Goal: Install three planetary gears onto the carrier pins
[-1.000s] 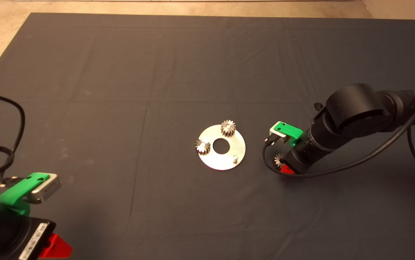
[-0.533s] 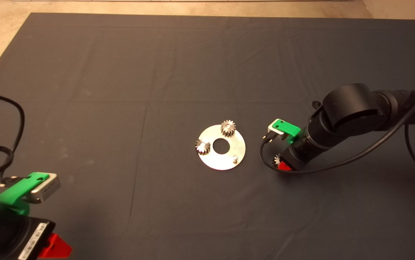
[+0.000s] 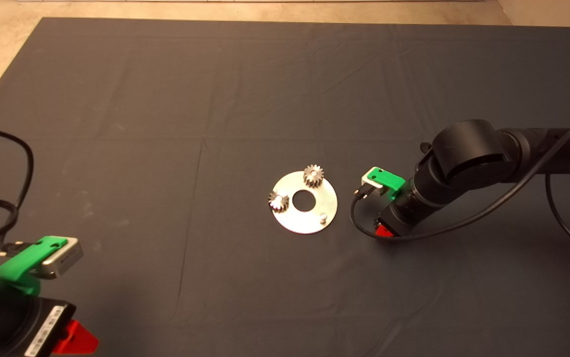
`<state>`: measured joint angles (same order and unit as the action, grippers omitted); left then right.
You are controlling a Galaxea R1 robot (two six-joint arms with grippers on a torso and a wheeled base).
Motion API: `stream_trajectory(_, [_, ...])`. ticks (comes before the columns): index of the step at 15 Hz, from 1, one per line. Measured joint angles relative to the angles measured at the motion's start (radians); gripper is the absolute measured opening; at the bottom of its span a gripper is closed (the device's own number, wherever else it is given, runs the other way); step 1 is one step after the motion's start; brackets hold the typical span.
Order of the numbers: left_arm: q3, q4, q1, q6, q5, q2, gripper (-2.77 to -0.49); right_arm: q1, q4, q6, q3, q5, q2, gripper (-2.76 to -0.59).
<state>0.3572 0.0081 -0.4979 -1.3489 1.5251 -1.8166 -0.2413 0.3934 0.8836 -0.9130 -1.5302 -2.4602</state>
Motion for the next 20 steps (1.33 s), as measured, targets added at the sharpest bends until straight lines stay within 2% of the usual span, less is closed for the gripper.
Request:
stream_trajectory(8, [0.000,-0.001,-0.007,0.000,0.000,0.013,-1.09,0.001,0.003,0.000,-0.016,0.000,-0.003,-1.63])
stream_trajectory(13, [-0.006,-0.001,-0.008,0.009,0.000,0.027,-1.09,0.014,0.006,0.000,-0.024,0.000,-0.011,-1.66])
stream_trajectory(15, [-0.007,-0.001,-0.008,0.012,0.000,0.031,-1.09,0.014,0.006,0.000,-0.029,0.000,-0.014,-1.83])
stream_trajectory(17, [-0.007,-0.001,-0.008,0.012,0.000,0.032,-1.09,0.015,0.006,0.000,-0.031,0.000,-0.014,-1.84])
stream_trajectory(20, [-0.007,-0.005,-0.008,0.016,0.000,0.033,-1.09,0.017,0.006,0.000,-0.033,-0.001,-0.014,-1.98])
